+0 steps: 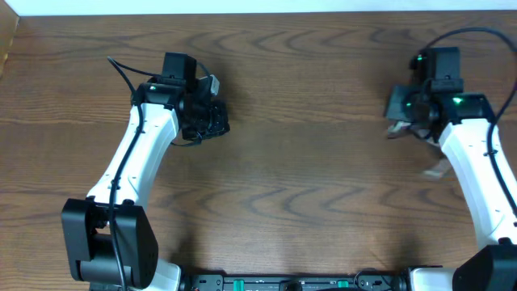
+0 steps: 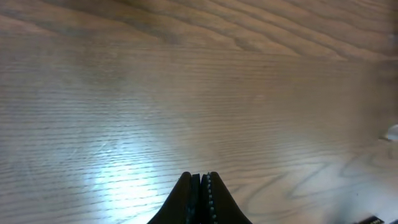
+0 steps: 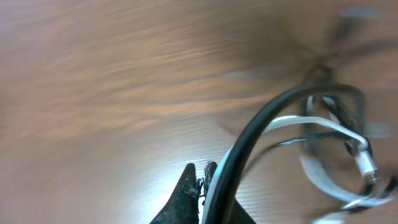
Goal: Untangle cables
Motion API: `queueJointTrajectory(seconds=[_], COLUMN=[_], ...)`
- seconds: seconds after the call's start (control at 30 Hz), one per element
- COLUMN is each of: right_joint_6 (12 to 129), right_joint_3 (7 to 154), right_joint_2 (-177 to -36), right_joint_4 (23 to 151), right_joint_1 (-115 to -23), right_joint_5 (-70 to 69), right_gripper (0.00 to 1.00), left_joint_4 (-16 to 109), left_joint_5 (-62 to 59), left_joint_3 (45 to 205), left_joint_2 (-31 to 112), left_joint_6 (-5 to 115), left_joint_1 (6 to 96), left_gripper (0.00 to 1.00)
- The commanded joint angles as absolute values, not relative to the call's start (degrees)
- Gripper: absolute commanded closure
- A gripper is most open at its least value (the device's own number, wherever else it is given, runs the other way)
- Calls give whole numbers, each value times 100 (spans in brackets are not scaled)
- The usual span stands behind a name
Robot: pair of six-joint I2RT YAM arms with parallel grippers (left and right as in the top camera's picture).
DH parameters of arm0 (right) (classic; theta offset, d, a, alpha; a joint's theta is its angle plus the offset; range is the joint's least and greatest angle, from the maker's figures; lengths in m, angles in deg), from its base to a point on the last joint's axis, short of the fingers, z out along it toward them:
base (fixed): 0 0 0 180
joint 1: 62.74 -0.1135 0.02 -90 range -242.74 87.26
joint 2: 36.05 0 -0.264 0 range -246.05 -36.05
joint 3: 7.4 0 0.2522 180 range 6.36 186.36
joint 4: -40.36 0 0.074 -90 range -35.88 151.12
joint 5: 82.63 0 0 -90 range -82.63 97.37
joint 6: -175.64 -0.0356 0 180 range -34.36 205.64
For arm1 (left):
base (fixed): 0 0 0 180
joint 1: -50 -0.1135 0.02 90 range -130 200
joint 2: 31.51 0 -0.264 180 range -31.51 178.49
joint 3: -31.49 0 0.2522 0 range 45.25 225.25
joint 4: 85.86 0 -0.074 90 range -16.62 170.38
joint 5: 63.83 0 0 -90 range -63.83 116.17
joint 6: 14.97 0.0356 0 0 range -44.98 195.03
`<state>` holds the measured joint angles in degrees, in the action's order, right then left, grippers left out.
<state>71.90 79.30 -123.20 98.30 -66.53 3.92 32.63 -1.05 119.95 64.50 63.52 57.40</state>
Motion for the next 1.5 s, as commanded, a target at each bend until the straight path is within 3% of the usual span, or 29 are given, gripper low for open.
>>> queueJointTrajectory(seconds=[0.0,0.2,0.4,0.53,0.83,1.47], right_joint_6=[7568,7568,7619,7678,8154,8169], right_joint_3=[8398,8923,8925,8925,8925,8925], right_joint_2=[-12174,-12095,-12100,-12100,-12100,-12102], right_joint_4=[9804,9797,9528,9515,9959,10073], right_joint_1=[-6697,-6688,-6924,-7031,-7088,-7088], right_joint_5=[-1623,-3221,-4644,-4703,-4652,-4547], right_gripper=[99,99,99,99,99,99], left_joint_4=[3322,3635,4026,4282,4721,4686], left_joint_5=[-571,-1460,-1628,-2028,-2118,-1622], left_joint_3=[12049,12049,12049,12049,12049,11778], left_joint_2=[6393,6393,6395,6395,6397,7005], left_joint_6=[6557,7062,7025,7025,7003,8065], left_joint_1=[5746,5749,5864,6000,6487,7290], left_gripper=[92,88,59,45,25,24])
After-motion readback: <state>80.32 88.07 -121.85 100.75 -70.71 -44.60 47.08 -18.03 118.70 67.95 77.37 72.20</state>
